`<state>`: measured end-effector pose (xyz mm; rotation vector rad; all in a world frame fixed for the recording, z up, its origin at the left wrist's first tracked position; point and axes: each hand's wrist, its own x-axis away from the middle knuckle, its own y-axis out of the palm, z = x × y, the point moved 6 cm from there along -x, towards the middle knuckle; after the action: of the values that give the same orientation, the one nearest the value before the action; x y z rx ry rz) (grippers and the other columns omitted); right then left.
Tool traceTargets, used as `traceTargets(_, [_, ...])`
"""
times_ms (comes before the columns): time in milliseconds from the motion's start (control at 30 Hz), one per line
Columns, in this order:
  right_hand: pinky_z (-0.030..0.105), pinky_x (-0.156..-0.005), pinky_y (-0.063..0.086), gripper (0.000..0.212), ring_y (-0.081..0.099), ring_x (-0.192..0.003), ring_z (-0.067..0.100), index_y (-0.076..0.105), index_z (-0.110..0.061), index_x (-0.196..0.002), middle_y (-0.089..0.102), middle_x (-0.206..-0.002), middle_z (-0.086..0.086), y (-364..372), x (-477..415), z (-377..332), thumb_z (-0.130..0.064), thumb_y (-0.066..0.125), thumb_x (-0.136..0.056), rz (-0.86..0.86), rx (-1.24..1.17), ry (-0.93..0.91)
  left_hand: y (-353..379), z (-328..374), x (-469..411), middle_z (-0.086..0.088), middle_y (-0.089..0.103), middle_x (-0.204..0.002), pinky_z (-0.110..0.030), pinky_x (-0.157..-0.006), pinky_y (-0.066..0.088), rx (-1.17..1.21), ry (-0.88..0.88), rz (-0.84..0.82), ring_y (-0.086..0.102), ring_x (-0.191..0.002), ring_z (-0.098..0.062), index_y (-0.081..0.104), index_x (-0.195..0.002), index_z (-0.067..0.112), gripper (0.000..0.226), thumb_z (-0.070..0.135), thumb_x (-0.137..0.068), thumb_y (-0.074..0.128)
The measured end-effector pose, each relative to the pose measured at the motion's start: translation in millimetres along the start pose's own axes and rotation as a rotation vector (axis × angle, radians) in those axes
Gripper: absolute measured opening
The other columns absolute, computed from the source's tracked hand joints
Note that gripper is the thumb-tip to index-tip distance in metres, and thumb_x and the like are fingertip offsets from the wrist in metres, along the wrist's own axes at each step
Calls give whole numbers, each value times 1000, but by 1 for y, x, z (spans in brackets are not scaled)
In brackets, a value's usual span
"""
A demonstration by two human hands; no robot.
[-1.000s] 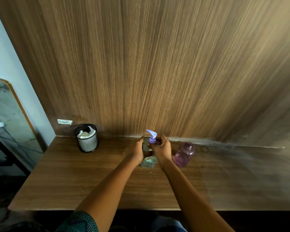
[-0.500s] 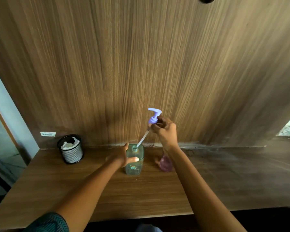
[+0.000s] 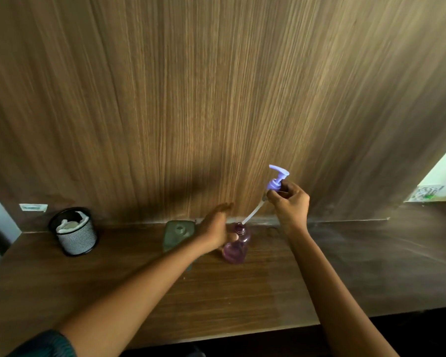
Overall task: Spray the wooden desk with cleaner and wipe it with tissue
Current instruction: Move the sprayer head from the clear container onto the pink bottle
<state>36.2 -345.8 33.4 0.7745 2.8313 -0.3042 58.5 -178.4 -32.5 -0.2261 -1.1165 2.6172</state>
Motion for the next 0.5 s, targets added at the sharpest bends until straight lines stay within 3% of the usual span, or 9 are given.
traceTargets(167, [39, -79, 56, 15, 69, -81, 27, 67, -9, -85, 70, -80, 10, 5, 1, 15, 2, 65, -75, -48, 1, -6, 49, -19, -7, -8, 17, -156, -32, -115, 18, 125, -135, -25, 18, -144, -23, 18, -147, 18, 96, 26, -71, 76])
traceTargets(333, [15, -65, 49, 18, 64, -73, 13, 67, -3, -91, 69, -81, 6, 22, 9, 30, 5, 65, -75, -209, 99, -26, 62, -36, -7, -6, 49, -140, -34, -108, 36, 299, -186, 31, 47, -127, -21, 38, -138, 12, 83, 31, -68, 78])
traceTargets(433, [15, -64, 48, 22, 64, -74, 14, 66, -4, -95, 69, -84, 6, 35, 14, 39, 4, 65, -75, -290, 183, -52, 62, -37, -10, -6, 60, -128, -30, -99, 41, 338, -201, 39, 56, -117, -20, 49, -129, 8, 75, 29, -64, 81])
traceTargets(500, [17, -65, 48, 24, 64, -77, 15, 65, -5, -98, 67, -85, 4, 40, 15, 41, 3, 66, -75, -283, 212, -65, 62, -39, -12, -6, 63, -124, -33, -98, 45, 346, -198, 35, 59, -113, -19, 53, -125, 10, 80, 40, -55, 78])
